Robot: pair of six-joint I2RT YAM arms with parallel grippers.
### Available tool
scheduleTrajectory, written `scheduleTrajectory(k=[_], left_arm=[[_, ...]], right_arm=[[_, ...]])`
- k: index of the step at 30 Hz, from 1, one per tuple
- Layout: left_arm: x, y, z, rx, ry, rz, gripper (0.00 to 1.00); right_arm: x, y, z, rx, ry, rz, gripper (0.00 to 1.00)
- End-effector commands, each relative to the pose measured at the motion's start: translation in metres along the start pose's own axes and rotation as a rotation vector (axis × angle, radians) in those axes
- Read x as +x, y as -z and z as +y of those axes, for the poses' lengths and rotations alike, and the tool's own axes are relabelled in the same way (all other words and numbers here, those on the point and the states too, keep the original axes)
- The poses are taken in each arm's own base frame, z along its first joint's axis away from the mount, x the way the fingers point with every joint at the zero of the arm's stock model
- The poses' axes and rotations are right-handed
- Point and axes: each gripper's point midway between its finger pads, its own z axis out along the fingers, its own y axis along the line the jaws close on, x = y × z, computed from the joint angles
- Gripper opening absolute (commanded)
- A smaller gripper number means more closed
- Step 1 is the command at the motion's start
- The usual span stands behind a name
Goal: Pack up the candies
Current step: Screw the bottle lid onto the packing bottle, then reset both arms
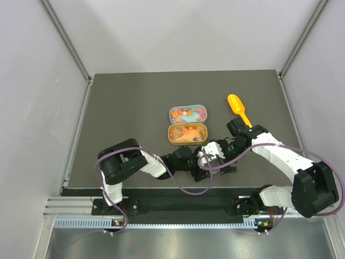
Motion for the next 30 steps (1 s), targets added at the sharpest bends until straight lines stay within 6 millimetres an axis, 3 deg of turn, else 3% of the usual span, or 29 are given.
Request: scheduleTrajectory(k=[1,8,12,13,14,15,21,30], left_arm=[[0.113,0.032,0.017,-0.131,0.169,0.378,0.34],[0.114,0.032,0.018,-0.136,0.172,0.384,0.34],[0.115,0.032,0.019,-0.142,0.172,0.391,0.41],[0.115,0.032,0.018,-0.137,0.169,0.393,0.52],[0.114,0.032,0.018,-0.135,0.157,0.392,0.7],[0.114,0.032,0.019,-0.136,0.152,0.391,0.98],[0.111,0.037,0.023,-0.149,0.121,0.409,0.99],[0.066,0.061,0.01,-0.071,0.073,0.373,0.99]], right_arm=[[0.007,0.004,0.057,-0.154,-0.174,0.032,1.0],[0.005,0.005,0.063,-0.157,-0.189,0.026,1.0],[0.007,0.005,0.063,-0.152,-0.196,0.036,1.0],[0.008,0.006,0.063,-0.149,-0.196,0.042,1.0],[0.008,0.006,0.062,-0.146,-0.194,0.043,1.0],[0.008,0.007,0.062,-0.145,-0.194,0.044,1.0],[-0.002,0.023,0.046,-0.085,-0.178,0.052,1.0],[-0.027,0.062,-0.011,0.068,-0.171,0.048,1.0]])
